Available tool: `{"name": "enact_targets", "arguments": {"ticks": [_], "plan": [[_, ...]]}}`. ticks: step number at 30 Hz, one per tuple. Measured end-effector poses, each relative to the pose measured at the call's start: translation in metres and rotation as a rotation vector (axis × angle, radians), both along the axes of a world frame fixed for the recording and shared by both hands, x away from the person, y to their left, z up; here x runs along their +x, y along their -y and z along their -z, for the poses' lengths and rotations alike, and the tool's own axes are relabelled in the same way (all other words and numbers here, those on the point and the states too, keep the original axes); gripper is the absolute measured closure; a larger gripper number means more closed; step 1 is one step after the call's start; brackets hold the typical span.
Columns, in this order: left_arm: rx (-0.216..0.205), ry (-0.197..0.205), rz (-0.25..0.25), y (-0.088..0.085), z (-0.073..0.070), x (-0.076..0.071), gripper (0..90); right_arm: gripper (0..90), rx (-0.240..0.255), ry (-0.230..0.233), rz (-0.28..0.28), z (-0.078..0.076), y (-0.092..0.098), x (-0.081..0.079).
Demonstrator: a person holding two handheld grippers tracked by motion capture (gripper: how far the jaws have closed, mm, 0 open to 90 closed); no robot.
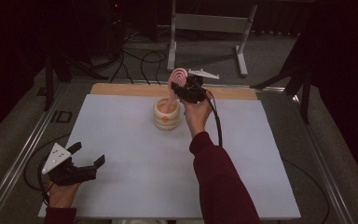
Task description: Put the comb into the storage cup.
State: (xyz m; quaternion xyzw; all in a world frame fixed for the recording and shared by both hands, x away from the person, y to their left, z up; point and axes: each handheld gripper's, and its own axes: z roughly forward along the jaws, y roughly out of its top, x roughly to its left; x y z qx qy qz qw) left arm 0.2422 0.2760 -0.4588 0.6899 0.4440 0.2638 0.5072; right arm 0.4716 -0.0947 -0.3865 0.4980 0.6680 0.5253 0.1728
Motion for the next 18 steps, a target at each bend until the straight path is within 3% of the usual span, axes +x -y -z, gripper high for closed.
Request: {"name": "enact_targets", "arguments": {"ticks": [18], "plan": [[-0.005, 0.006, 0.000, -0.0008, -0.0005, -0.0005, 0.0, 63.9, -0.016, -0.009, -0.004, 0.0078, -0.0077, -0.0002]]}}
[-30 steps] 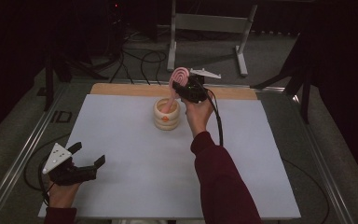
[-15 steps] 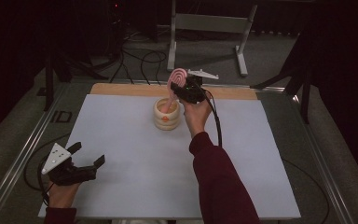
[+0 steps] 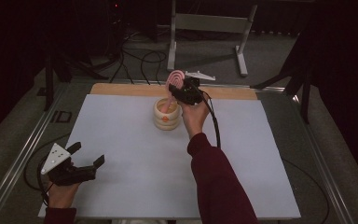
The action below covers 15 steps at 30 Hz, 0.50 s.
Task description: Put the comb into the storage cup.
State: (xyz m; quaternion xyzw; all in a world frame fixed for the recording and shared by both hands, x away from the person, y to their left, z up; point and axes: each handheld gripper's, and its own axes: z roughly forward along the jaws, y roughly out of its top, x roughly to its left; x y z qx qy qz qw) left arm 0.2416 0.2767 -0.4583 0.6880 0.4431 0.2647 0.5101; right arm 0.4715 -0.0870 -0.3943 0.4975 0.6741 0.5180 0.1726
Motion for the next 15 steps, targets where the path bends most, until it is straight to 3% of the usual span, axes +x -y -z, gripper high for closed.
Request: {"name": "enact_targets", "arguments": {"ticks": [15], "plan": [[0.002, 0.000, 0.000, -0.0004, -0.0002, -0.0001, 0.0, 63.9, -0.010, -0.010, -0.003, 0.0066, -0.0050, -0.0002]]}}
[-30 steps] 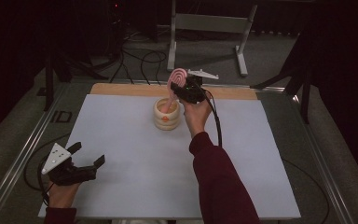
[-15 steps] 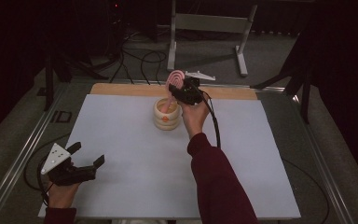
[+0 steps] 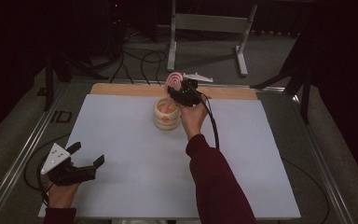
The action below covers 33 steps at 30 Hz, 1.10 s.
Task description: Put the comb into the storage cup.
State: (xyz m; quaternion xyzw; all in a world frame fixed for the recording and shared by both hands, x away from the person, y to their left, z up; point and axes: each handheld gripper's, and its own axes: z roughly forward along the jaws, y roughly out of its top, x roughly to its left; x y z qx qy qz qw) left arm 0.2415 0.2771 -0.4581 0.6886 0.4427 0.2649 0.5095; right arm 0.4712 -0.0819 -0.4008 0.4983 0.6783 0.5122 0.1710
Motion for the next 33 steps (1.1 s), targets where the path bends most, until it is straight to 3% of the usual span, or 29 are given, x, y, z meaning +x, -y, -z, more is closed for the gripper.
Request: {"name": "enact_targets", "arguments": {"ticks": [33], "plan": [[-0.001, -0.004, 0.001, 0.001, 0.002, 0.001, 0.0, 63.9, -0.034, -0.024, -0.022, 0.012, -0.011, -0.001]]}}
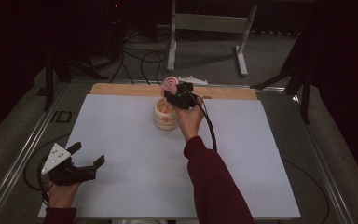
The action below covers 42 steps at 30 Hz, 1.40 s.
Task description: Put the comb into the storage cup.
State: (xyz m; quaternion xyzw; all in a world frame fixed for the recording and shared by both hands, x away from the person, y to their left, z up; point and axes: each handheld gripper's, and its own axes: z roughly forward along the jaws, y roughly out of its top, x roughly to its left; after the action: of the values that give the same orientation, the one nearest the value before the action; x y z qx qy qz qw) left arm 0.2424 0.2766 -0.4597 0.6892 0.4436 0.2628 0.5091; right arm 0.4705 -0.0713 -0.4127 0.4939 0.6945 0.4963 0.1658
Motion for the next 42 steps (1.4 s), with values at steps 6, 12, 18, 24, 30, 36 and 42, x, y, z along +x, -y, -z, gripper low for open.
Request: {"name": "enact_targets", "arguments": {"ticks": [6, 12, 18, 24, 30, 36, 42], "plan": [[-0.002, 0.000, 0.000, 0.000, 0.000, 0.000, 0.0, 63.9, -0.005, -0.002, -0.005, 0.001, -0.002, 0.000], [-0.002, 0.001, 0.000, 0.000, 0.000, 0.000, 0.0, 63.8, -0.020, 0.000, -0.008, 0.004, -0.006, -0.001], [-0.001, 0.000, 0.000, 0.000, 0.000, 0.000, 0.0, 63.8, -0.028, 0.003, -0.008, 0.005, -0.008, -0.002], [0.000, 0.001, 0.001, 0.001, 0.000, 0.000, 0.0, 63.8, -0.008, 0.004, -0.001, 0.006, -0.006, -0.002], [0.001, 0.000, 0.002, 0.001, 0.000, 0.000, 0.0, 63.8, -0.001, 0.003, -0.002, 0.007, -0.006, -0.002], [0.000, 0.001, 0.000, 0.001, 0.000, 0.000, 0.0, 63.8, 0.012, -0.002, 0.001, 0.008, -0.002, -0.001], [0.000, 0.000, 0.000, 0.001, 0.000, 0.000, 0.0, 63.7, 0.030, -0.011, 0.008, 0.009, 0.002, 0.001]]}}
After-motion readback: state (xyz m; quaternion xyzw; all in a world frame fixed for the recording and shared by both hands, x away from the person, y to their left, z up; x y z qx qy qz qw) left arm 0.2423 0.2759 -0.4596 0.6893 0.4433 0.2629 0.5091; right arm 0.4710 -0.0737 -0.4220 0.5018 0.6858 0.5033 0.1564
